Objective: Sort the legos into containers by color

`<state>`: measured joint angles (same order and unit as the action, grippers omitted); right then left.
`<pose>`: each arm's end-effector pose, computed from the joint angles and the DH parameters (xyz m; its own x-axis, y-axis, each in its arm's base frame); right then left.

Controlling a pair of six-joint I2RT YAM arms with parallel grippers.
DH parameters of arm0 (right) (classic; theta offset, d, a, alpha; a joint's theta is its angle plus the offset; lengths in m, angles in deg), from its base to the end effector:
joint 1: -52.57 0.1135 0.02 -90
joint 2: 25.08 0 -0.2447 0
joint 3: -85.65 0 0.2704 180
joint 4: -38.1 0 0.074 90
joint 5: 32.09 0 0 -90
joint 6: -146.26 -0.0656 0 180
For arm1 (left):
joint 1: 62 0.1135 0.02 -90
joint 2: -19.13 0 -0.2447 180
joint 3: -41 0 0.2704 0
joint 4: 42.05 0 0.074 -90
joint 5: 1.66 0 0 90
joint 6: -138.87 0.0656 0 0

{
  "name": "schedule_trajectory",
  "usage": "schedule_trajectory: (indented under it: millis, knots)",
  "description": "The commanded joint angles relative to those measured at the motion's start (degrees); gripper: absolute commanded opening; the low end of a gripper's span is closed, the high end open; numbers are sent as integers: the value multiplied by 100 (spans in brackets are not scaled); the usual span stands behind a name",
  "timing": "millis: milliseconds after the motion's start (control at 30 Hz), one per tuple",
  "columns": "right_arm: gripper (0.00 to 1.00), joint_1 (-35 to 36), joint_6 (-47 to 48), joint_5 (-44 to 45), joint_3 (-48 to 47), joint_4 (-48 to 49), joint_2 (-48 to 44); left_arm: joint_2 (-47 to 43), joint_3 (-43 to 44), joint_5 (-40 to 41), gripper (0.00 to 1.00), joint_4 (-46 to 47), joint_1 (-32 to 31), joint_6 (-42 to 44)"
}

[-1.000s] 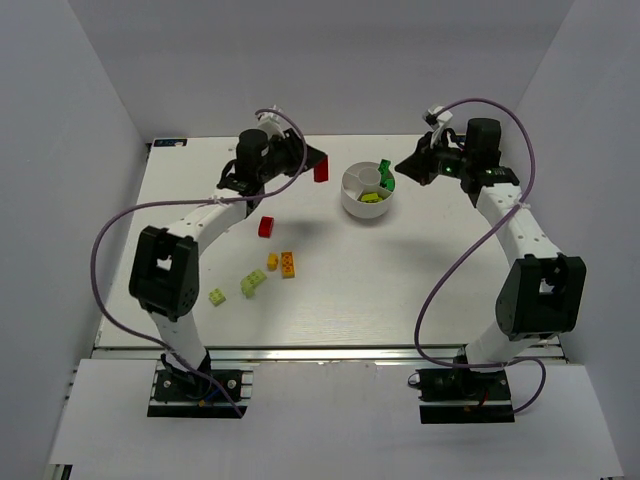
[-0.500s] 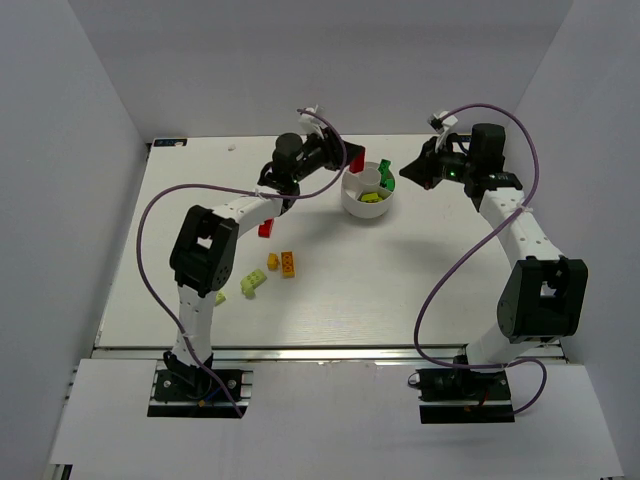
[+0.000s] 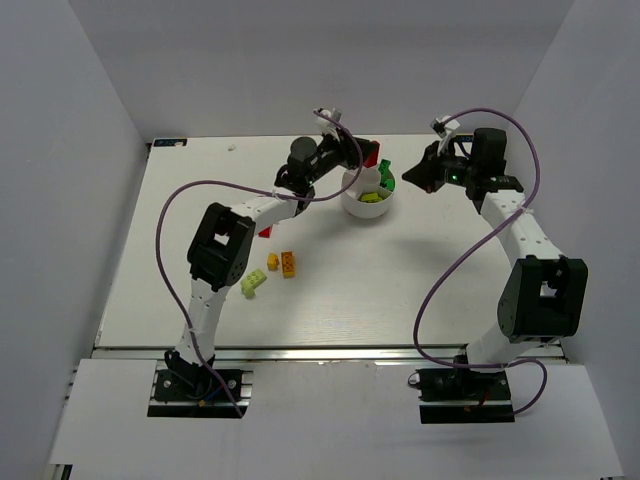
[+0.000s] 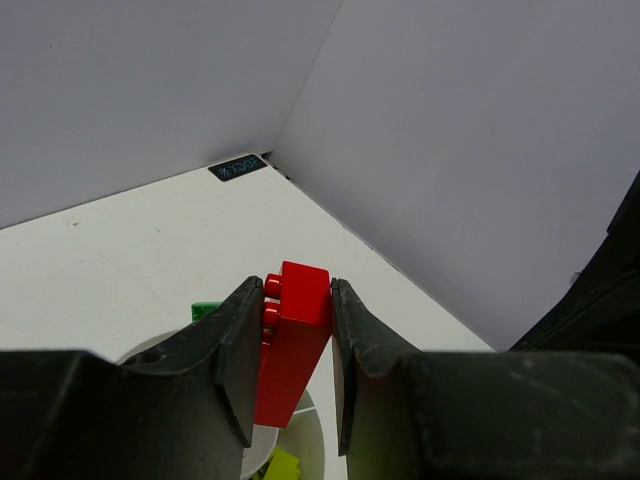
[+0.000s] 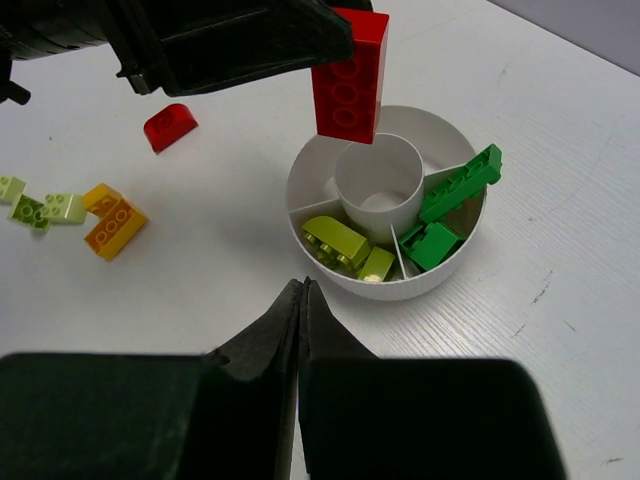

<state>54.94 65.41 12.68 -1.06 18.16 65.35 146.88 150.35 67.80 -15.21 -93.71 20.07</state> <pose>0.3995 0.0631 0.2924 -0.2879 -0.1240 -0.9496 -0.7340 0.6655 0.1356 0.4646 -0.3141 0.2415 -0.2699 -0.3635 -0.8916 0.7502 0.5011 -0.4314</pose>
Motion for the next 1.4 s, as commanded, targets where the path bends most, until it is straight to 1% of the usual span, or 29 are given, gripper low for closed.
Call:
schedule_trajectory:
  millis: [0, 200, 533, 633, 700, 733, 767, 800, 867, 900, 1033, 1067, 1167, 1233, 1267, 1300, 1333, 1367]
  knots:
    - [0, -61, -62, -91, 50, 114, -193, 75, 252, 58, 0, 139, -64, 173]
    - [0, -88, -62, -117, 50, 114, -175, 233, 243, 155, 0, 104, -82, 296]
    - [0, -105, -115, -144, 67, 96, -149, 471, 384, 225, 0, -11, -108, 269]
    - [0, -97, -115, -144, 59, 87, -140, 541, 437, 243, 4, -81, -125, 252]
    - [0, -97, -124, -152, 50, 87, -140, 568, 446, 243, 10, -90, -143, 252]
    - [0, -97, -115, -144, 41, 87, -140, 568, 446, 286, 16, -125, -152, 252]
    - [0, -97, -124, -135, 32, 87, -140, 559, 437, 330, 23, -143, -169, 260]
    - [0, -97, -106, -135, 24, 79, -140, 515, 428, 374, 36, -169, -178, 313]
    - [0, -97, -106, -144, 24, 70, -140, 454, 393, 541, 48, -230, -222, 401]
    - [0, -105, -115, -144, 24, 70, -131, 418, 393, 585, 58, -257, -240, 453]
    - [0, -105, -124, -170, 6, 61, -122, 295, 402, 630, 67, -345, -249, 559]
    - [0, -105, -115, -170, -3, 61, -122, 286, 402, 630, 67, -406, -249, 585]
    - [0, -105, -115, -179, -3, 52, -140, 129, 340, 726, 67, -450, -249, 603]
    - [0, -105, -71, -188, -3, 26, -166, -29, 227, 849, 61, -485, -249, 638]
    - [0, -105, 42, -196, -20, -61, -166, -248, 174, 910, 45, -633, -231, 665]
    - [0, -105, 122, -275, -47, -132, -166, -389, 112, 972, 36, -739, -222, 726]
    - [3, -105, 227, -354, -73, -211, -158, -538, -115, 1051, 27, -827, -196, 744]
    - [8, -105, 350, -468, -91, -412, -158, -714, -274, 1095, 14, -976, -144, 761]
